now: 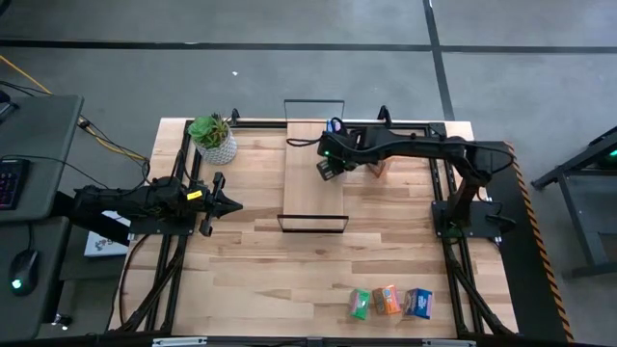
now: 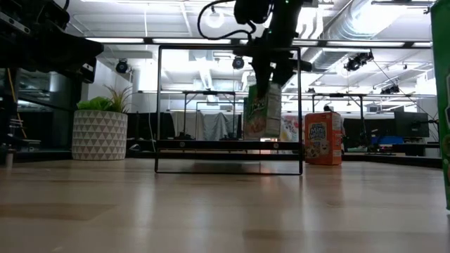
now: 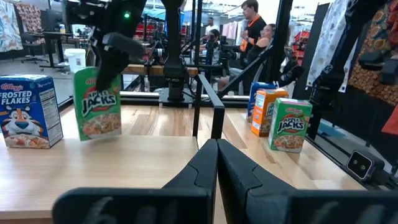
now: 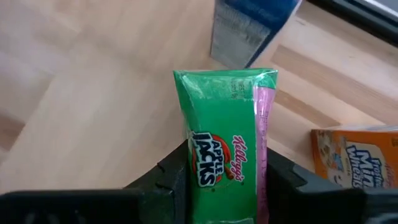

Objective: Stack cereal on shelf
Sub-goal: Put the top green cereal box on the shelf

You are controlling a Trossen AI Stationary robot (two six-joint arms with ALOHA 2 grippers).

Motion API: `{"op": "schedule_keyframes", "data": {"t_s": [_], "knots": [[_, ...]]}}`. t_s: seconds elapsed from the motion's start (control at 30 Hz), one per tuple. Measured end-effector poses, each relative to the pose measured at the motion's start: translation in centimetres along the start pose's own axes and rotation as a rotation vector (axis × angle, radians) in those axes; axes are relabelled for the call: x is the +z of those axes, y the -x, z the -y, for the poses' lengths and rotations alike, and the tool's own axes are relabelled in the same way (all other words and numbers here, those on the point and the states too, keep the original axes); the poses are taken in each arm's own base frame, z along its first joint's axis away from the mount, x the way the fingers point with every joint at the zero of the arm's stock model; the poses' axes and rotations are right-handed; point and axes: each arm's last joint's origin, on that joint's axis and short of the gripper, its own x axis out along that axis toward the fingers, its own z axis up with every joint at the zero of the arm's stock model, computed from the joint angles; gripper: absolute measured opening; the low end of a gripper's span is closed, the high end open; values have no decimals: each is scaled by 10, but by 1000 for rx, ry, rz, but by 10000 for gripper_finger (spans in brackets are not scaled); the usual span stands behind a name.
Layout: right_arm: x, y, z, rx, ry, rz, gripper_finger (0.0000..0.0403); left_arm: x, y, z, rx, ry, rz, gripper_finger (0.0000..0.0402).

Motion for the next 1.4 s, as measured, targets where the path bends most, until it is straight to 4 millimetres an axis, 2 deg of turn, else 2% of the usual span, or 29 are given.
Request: {"op": "schedule_keyframes", "data": {"t_s": [0.53, 0.93, 1.17, 1.4], "knots": [[5, -1, 0, -38, -59, 83, 126, 0, 0, 0, 0, 0, 0, 3], [6, -1, 0, -32, -61, 89, 213, 0, 0, 0, 0, 0, 0, 3], [9, -1, -3, -3, -76, 115, 220, 0, 0, 0, 0, 0, 0, 3], [17, -3, 4, -30, -89, 154, 220, 0, 0, 0, 0, 0, 0, 3]]}}
